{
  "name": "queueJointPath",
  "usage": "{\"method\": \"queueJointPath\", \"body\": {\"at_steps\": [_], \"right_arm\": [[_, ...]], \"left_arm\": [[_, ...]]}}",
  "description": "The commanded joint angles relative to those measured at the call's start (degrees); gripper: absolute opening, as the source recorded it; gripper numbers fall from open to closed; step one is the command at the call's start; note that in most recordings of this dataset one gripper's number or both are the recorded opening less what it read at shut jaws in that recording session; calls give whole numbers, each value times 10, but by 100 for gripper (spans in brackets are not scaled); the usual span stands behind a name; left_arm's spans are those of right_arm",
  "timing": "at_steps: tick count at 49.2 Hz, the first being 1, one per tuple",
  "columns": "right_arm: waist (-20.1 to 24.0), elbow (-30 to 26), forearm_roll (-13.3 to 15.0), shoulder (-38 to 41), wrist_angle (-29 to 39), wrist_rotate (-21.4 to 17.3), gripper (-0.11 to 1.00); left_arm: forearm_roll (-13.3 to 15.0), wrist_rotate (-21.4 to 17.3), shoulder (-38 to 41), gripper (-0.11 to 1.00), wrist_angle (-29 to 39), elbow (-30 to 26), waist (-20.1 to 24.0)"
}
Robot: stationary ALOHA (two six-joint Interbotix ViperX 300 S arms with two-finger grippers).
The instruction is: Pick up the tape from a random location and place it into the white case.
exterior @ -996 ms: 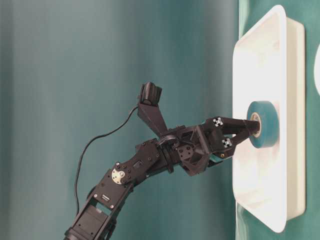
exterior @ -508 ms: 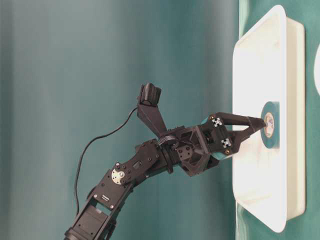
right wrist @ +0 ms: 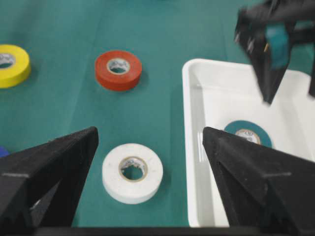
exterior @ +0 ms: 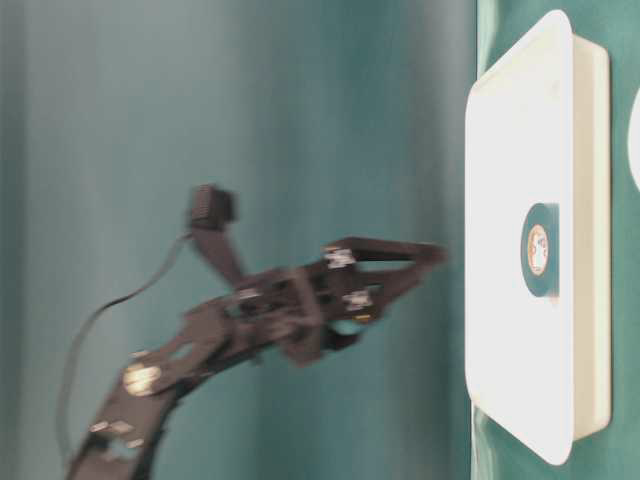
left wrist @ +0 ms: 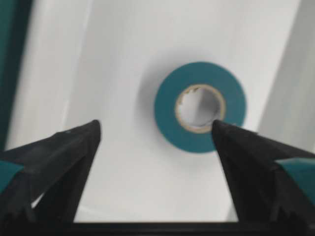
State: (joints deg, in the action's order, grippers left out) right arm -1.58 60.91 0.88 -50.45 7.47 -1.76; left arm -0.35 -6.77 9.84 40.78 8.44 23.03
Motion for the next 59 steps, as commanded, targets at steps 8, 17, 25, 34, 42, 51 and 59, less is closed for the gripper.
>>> {"method": "queueJointPath", "body": {"at_steps": [8,17,25,34,42,51,59], "right_arm": [[-1,-18,1,1,1,0,91],[0,-22,1,1,8,-1,91],[-1,-22,1,1,9,-1,91],[-1,-23,1,1,9,-1,91],[-1,-24,1,1,9,-2,91],[-1,-24,1,1,9,-3,91],[0,-23,1,0,9,-3,91]], "left_arm": [[0,0,-53,99,69,-53,1],[-1,0,-73,99,107,-88,-2],[-1,0,-85,99,122,-99,-4],[-2,0,-91,99,122,-90,-4],[-1,1,-94,99,123,-84,-4],[-1,1,-99,99,123,-76,-20],[0,3,-110,99,121,-59,-62]]}}
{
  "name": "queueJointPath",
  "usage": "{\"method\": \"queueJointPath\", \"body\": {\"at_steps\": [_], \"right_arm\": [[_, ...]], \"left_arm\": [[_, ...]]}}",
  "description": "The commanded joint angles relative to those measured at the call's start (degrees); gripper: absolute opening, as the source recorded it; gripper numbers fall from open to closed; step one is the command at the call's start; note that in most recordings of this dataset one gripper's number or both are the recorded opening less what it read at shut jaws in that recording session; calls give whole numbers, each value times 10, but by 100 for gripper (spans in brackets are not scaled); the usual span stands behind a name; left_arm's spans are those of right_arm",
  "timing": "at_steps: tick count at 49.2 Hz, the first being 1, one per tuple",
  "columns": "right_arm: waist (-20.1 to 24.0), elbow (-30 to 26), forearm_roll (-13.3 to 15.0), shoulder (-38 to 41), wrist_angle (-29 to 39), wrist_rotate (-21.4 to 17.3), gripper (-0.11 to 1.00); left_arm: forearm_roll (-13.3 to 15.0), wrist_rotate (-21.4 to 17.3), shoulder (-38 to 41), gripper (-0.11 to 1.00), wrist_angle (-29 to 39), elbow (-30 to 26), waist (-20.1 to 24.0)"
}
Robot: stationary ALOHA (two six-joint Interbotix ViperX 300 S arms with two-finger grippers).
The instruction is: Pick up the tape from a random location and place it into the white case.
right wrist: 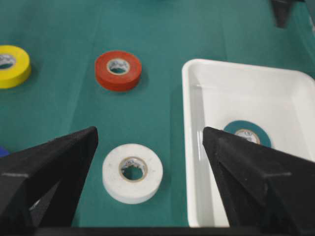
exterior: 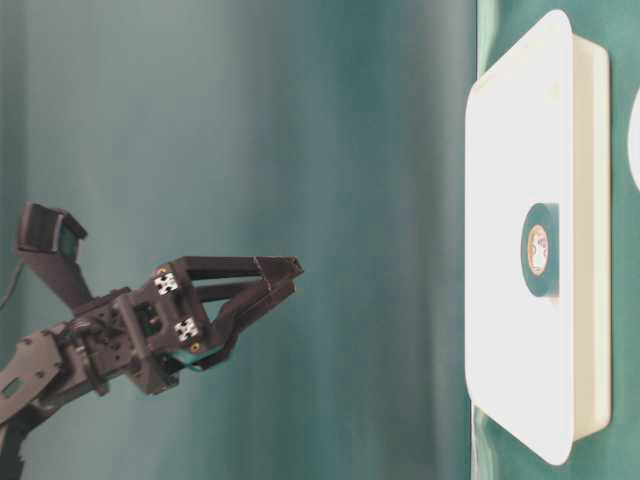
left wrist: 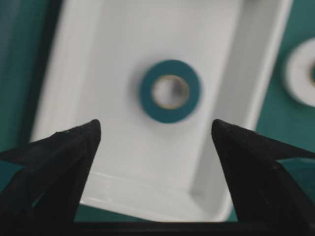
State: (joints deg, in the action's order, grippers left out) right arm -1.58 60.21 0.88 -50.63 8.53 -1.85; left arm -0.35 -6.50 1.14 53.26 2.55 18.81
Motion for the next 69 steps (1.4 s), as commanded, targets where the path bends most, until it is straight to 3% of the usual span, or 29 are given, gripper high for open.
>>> {"method": "queueJointPath", "body": {"at_steps": [1,16,37,52,69], "right_arm": [[-1,-17,1,3,-2,-2,91],[0,-16,1,3,-2,-2,91],[-1,-17,0,1,-1,-3,91],[-1,-18,1,-2,1,-2,91],[0,-18,1,-2,0,-2,91]], "left_arm": [[-1,0,-25,99,-4,2,-25],[0,1,-32,99,-29,22,-109],[2,1,-78,99,-59,69,-105],[3,1,-215,99,-200,217,-105],[4,2,-397,99,-309,375,-105]]}}
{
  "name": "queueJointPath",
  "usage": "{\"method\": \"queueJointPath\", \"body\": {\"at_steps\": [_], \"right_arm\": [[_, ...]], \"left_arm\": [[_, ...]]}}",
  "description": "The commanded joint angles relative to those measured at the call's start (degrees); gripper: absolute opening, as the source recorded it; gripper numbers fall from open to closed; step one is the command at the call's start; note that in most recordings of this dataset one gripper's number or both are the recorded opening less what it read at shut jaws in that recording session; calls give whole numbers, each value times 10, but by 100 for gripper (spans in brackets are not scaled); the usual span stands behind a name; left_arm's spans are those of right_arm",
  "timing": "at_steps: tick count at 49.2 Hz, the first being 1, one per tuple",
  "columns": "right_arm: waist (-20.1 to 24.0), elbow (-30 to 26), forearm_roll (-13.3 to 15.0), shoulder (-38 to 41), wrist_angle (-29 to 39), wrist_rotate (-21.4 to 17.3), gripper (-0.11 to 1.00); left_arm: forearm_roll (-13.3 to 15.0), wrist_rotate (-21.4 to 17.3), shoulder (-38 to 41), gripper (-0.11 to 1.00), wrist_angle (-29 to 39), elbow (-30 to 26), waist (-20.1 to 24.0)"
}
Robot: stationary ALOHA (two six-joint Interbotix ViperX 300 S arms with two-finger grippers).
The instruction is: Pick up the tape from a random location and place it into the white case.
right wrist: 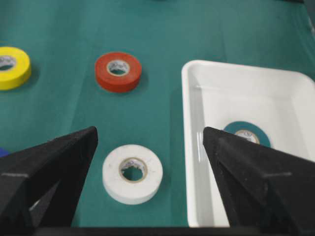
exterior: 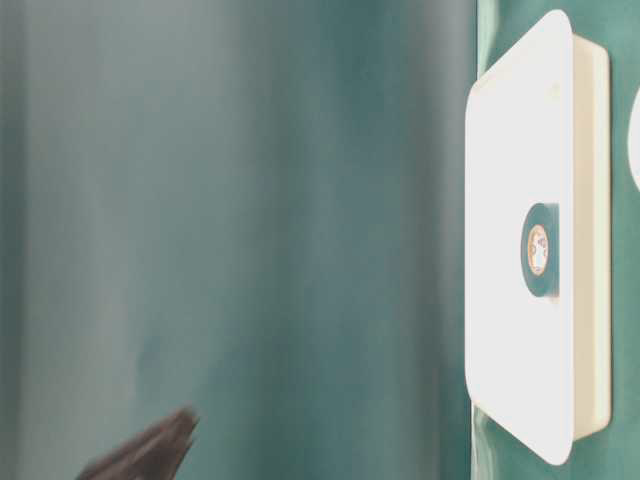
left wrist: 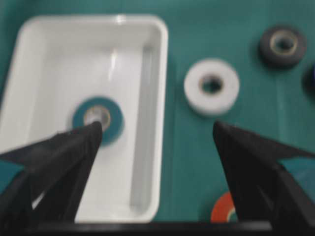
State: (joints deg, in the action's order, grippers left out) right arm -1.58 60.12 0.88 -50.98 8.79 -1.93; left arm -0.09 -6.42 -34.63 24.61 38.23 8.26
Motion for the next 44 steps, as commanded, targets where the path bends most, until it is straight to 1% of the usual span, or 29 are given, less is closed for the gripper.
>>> {"method": "queueJointPath", "body": {"at_steps": [1,10,20,32,38,44], "right_arm": [[-1,-16,0,2,-3,-1,91],[-1,-16,1,2,-4,-1,91],[0,-16,1,2,-4,-2,91],[-1,-10,0,4,-3,-1,91],[-1,-4,1,5,-4,-1,91],[-1,3,1,7,-4,-1,91]], "left_arm": [[3,1,-49,99,-26,25,0],[5,3,-110,99,-53,91,1],[6,17,-142,99,-76,162,0],[6,18,-171,97,-149,245,1],[6,18,-183,97,-178,275,1],[6,25,-189,97,-192,288,0]]}}
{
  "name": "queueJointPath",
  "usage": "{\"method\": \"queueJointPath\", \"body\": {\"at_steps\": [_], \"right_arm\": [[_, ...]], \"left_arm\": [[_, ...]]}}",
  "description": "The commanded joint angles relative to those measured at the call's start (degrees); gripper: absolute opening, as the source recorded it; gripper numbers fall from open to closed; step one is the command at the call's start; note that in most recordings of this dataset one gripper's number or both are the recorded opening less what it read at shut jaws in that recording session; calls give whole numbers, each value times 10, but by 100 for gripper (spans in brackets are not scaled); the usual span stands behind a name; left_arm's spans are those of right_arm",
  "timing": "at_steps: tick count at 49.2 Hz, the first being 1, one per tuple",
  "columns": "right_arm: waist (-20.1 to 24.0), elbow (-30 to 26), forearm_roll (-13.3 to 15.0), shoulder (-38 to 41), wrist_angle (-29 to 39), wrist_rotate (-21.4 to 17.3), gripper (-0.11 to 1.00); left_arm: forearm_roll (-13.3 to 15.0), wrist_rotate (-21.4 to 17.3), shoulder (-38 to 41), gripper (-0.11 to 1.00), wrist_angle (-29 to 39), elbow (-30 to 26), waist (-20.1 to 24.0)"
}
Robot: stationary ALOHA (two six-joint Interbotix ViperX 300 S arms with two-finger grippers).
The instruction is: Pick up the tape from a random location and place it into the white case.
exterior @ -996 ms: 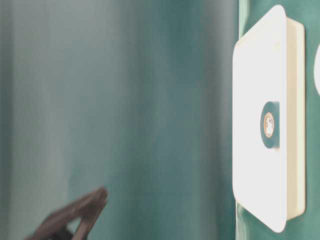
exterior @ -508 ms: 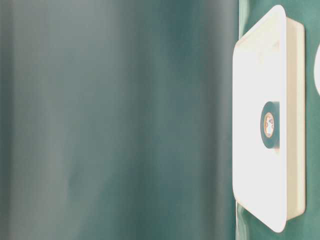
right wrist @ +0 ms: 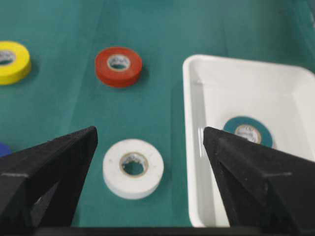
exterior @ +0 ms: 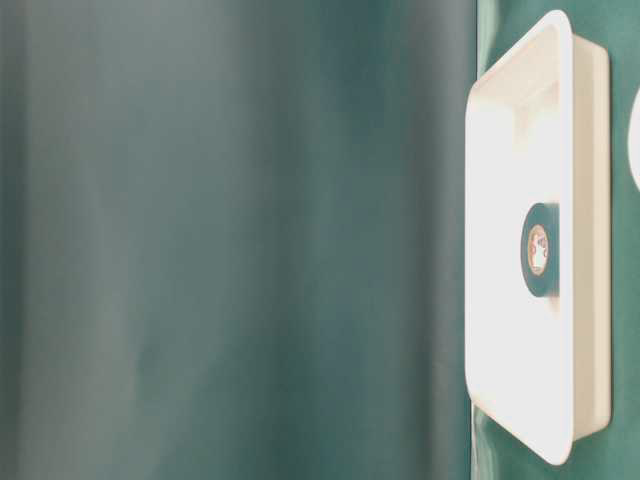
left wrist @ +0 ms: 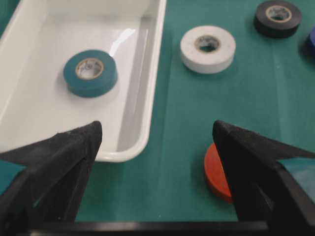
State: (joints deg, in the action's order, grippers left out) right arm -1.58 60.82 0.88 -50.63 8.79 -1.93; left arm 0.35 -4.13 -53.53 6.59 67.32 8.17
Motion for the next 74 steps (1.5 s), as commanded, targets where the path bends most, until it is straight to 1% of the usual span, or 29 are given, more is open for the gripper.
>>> {"method": "queueJointPath", "body": {"at_steps": [1,6,20,23,34,48,54,60,65,74], "right_arm": [[0,-4,1,4,-4,-1,91],[0,1,1,5,-4,-1,91],[2,1,-2,5,-4,-2,91],[10,1,-2,7,-3,-2,91],[62,1,-4,21,-4,-4,91],[65,-4,-4,40,-11,-9,91],[65,-8,-3,49,-25,-9,91],[65,-15,-4,72,-51,-9,91],[65,-32,-3,104,-67,-9,91],[65,-83,-3,174,-74,-9,91]], "left_arm": [[2,4,0,97,-12,-1,2],[2,11,1,97,-11,1,1],[2,11,3,97,-11,0,2],[2,11,3,97,-11,0,1],[2,11,3,97,-11,0,1],[2,11,3,97,-11,0,1],[2,11,2,97,-11,-1,1],[2,11,3,97,-14,0,2],[2,11,3,97,-14,0,1],[2,11,3,97,-15,0,2]]}}
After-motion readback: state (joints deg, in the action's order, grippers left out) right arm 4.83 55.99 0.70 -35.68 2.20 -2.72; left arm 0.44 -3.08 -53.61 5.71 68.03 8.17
